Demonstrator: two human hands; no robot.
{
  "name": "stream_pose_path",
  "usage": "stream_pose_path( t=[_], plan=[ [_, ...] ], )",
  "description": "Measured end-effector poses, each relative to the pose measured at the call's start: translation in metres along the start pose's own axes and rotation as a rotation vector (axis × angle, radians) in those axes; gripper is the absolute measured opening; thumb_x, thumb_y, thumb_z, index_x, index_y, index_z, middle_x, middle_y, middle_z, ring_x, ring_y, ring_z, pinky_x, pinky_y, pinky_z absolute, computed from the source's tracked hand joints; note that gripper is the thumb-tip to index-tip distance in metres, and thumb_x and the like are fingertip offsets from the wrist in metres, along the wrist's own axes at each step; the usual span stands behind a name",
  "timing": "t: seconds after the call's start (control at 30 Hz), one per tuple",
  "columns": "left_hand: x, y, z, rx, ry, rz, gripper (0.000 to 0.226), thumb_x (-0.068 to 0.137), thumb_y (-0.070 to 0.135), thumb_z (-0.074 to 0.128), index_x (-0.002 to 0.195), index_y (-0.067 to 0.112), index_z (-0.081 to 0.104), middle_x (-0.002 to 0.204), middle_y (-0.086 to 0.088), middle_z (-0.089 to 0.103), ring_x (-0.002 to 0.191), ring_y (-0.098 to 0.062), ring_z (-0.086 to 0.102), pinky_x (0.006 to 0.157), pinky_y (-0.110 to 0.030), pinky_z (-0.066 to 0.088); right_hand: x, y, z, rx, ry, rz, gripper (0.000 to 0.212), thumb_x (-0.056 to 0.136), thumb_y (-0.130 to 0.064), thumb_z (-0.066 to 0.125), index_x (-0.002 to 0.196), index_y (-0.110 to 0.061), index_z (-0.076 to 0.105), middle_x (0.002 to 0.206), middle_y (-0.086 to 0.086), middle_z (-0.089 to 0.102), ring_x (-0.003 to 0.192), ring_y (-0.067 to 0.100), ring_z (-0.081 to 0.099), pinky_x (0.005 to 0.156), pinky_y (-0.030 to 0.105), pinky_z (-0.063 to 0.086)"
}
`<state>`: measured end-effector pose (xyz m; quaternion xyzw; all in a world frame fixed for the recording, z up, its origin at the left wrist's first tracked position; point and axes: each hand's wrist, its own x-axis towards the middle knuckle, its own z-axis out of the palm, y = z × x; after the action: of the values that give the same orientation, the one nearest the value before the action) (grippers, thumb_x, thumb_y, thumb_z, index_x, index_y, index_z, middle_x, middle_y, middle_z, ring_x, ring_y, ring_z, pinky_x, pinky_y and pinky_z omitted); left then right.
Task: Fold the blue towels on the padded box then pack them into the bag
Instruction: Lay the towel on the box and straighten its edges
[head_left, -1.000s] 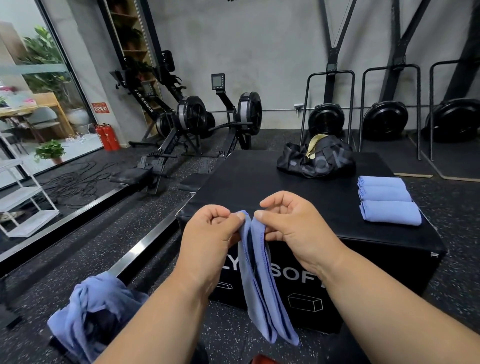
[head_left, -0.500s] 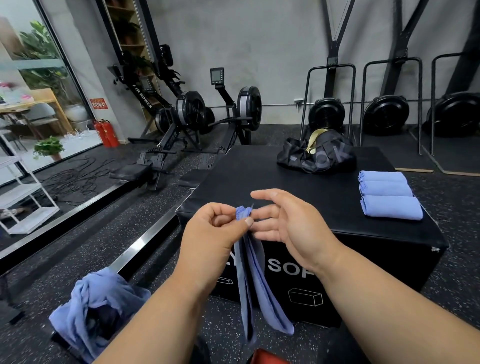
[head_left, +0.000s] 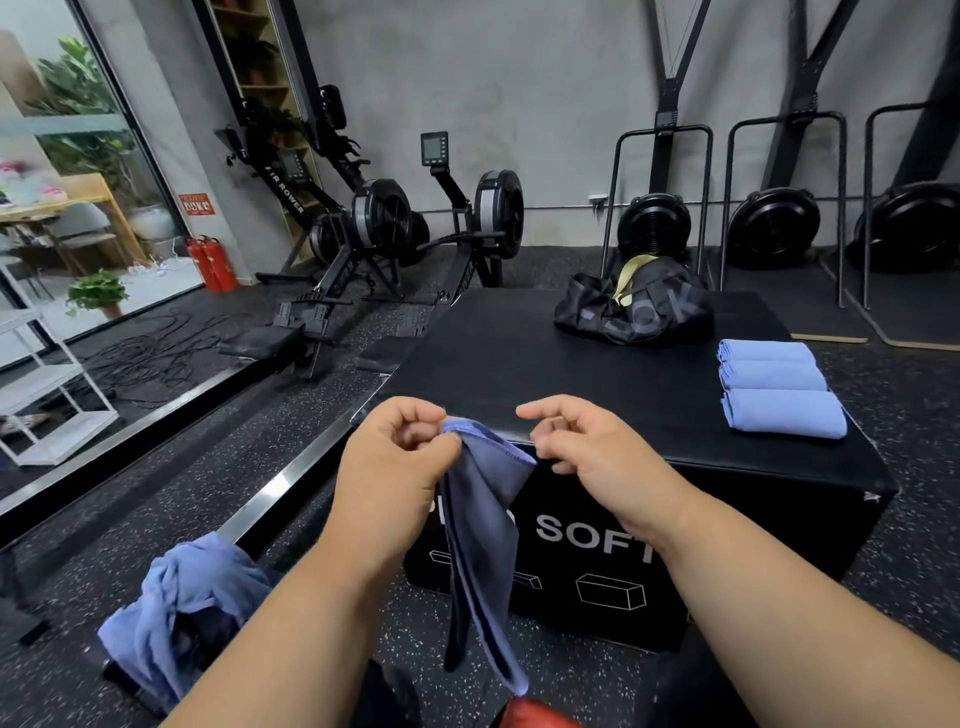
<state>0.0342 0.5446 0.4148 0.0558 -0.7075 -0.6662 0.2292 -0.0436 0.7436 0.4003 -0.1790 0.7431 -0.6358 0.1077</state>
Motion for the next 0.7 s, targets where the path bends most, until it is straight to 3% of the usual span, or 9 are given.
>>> stream_pose_path(
  t=[0.1,0.2,0.3,0.37,0.5,0.6,0.7],
  plan=[
    [0.005,0.001,-0.008,-0.028,-0.02,-0.008,0.021,0.093,-0.006,0.069,0.096,0.015,0.065,0.07,0.006,0.063,0.054,-0.002,0.049,0.052,-0.011,0.04,-0.002,0.011,-0.003,-0.07,-0.116,0.044,0.031,0.09,-0.004,0.07,0.108,-0.029,0.077,0.084,-0.017,0.069,0.076,0.002,0.059,0.084,0.023,0.045],
    [0.008,0.003,-0.015,-0.088,-0.048,-0.026,0.022,0.094,-0.008,0.067,0.097,0.014,0.063,0.068,0.006,0.061,0.049,-0.002,0.046,0.048,-0.012,0.038,-0.006,0.018,-0.001,-0.087,-0.187,0.047,0.023,0.081,-0.022,0.078,0.102,-0.028,0.078,0.088,-0.001,0.071,0.082,0.011,0.059,0.085,0.033,0.048],
    [0.01,0.006,-0.021,-0.075,-0.062,0.015,0.023,0.094,-0.01,0.067,0.097,0.012,0.062,0.067,0.008,0.061,0.055,-0.002,0.049,0.056,-0.012,0.042,-0.007,0.022,-0.001,-0.17,-0.233,0.018,0.017,0.081,-0.033,0.078,0.096,-0.025,0.078,0.094,0.015,0.073,0.081,0.022,0.056,0.078,0.044,0.044],
    [0.011,0.008,-0.025,-0.055,-0.067,0.031,0.024,0.093,-0.012,0.067,0.097,0.012,0.062,0.068,0.007,0.062,0.059,-0.002,0.051,0.061,-0.011,0.044,-0.006,0.022,-0.005,-0.23,-0.239,0.011,0.007,0.087,-0.03,0.078,0.091,-0.024,0.077,0.082,0.007,0.071,0.074,0.021,0.053,0.071,0.043,0.042],
    [0.014,0.006,-0.038,0.027,-0.084,0.042,0.026,0.085,-0.002,0.079,0.092,0.021,0.068,0.078,0.004,0.069,0.071,-0.007,0.058,0.075,-0.023,0.047,-0.006,0.02,-0.011,-0.308,-0.168,-0.039,0.016,0.086,-0.037,0.08,0.083,-0.022,0.075,0.071,-0.001,0.063,0.066,0.015,0.05,0.066,0.037,0.043],
    [0.017,0.004,-0.045,0.083,-0.066,0.022,0.02,0.076,0.014,0.076,0.091,0.025,0.07,0.082,0.006,0.07,0.08,-0.012,0.061,0.086,-0.036,0.048,-0.007,0.004,-0.019,-0.325,0.007,-0.193,0.015,0.086,-0.03,0.084,0.078,-0.023,0.074,0.065,-0.007,0.063,0.06,0.007,0.049,0.062,0.028,0.043],
    [0.019,0.003,-0.041,0.106,-0.044,-0.019,0.022,0.076,0.016,0.071,0.096,0.024,0.07,0.083,0.005,0.069,0.08,-0.012,0.059,0.084,-0.039,0.046,-0.009,-0.024,-0.025,-0.523,0.078,-0.334,0.013,0.085,-0.025,0.084,0.078,-0.028,0.073,0.07,-0.014,0.07,0.063,0.003,0.06,0.064,0.018,0.046]
  ],
)
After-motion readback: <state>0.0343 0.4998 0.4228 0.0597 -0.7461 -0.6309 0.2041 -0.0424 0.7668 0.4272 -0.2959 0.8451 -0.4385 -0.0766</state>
